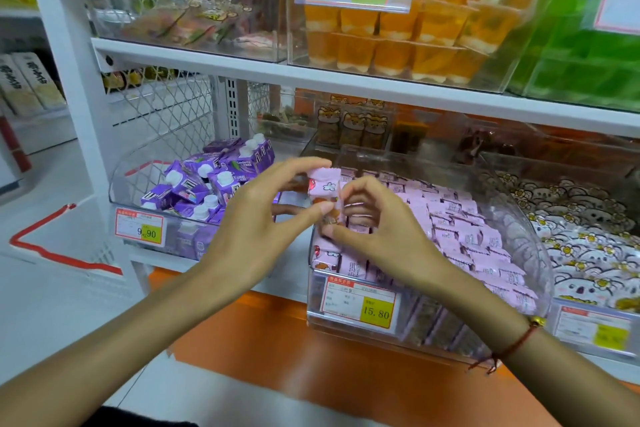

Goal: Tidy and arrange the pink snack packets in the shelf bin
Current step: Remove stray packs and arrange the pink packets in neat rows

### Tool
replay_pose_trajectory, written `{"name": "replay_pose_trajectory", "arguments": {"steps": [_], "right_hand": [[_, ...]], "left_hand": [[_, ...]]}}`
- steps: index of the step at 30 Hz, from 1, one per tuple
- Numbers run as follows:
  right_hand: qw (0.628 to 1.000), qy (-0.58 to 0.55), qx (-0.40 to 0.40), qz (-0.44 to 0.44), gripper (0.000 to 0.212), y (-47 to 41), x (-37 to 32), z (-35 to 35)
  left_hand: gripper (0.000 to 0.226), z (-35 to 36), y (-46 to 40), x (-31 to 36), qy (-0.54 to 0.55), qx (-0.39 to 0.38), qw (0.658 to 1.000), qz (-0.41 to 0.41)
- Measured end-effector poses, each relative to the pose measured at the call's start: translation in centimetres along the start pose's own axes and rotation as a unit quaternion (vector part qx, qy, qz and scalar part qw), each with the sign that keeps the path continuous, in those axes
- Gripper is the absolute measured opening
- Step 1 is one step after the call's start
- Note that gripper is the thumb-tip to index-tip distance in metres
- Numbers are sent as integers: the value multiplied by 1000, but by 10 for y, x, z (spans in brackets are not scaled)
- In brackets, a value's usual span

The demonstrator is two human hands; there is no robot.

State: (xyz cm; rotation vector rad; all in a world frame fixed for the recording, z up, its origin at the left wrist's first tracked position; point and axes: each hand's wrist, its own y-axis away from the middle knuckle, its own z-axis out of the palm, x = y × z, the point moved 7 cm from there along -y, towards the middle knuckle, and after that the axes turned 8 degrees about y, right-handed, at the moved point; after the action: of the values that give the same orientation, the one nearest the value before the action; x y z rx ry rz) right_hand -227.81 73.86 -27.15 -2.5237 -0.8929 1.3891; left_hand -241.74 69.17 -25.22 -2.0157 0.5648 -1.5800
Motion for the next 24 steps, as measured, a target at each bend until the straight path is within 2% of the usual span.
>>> {"name": "replay_pose_trajectory", "arguments": {"steps": [3,6,8,10,11,13,15,17,18,21,24], "right_hand": [[994,105,-23,6,27,-2,8,-9],[981,184,-61,-1,21,1,12,-12],[981,182,-69,-7,25,3,12,-12],[991,125,-50,-4,34,7,11,-11],[994,99,-38,-5,35,8,10,-9],[994,105,-15,-16,35,11,8,-4],[989,143,-2,-27,31,12,7,-1],[984,176,-7,-35,18,10,6,1],[977,206,-23,-45,14,8,5,3],[947,304,-70,-71,20,5,3,12],[954,278,-99,-45,25,-1,6,8]], "left_hand": [[37,0,-1,0,-103,-38,993,36],[42,12,-1,-2,-245,-87,964,57],[43,20,-1,-9,-309,-121,942,46],[37,26,1,-17,-348,-158,923,33],[33,27,2,-20,-345,-162,924,30],[28,20,2,-22,-271,-114,956,8],[31,8,4,-28,-161,-34,985,-46],[36,1,8,-41,-93,5,988,-122],[38,1,11,-47,-67,3,986,-155],[35,9,19,-57,-15,-33,977,-212],[37,14,24,-57,-22,-61,973,-220]]}}
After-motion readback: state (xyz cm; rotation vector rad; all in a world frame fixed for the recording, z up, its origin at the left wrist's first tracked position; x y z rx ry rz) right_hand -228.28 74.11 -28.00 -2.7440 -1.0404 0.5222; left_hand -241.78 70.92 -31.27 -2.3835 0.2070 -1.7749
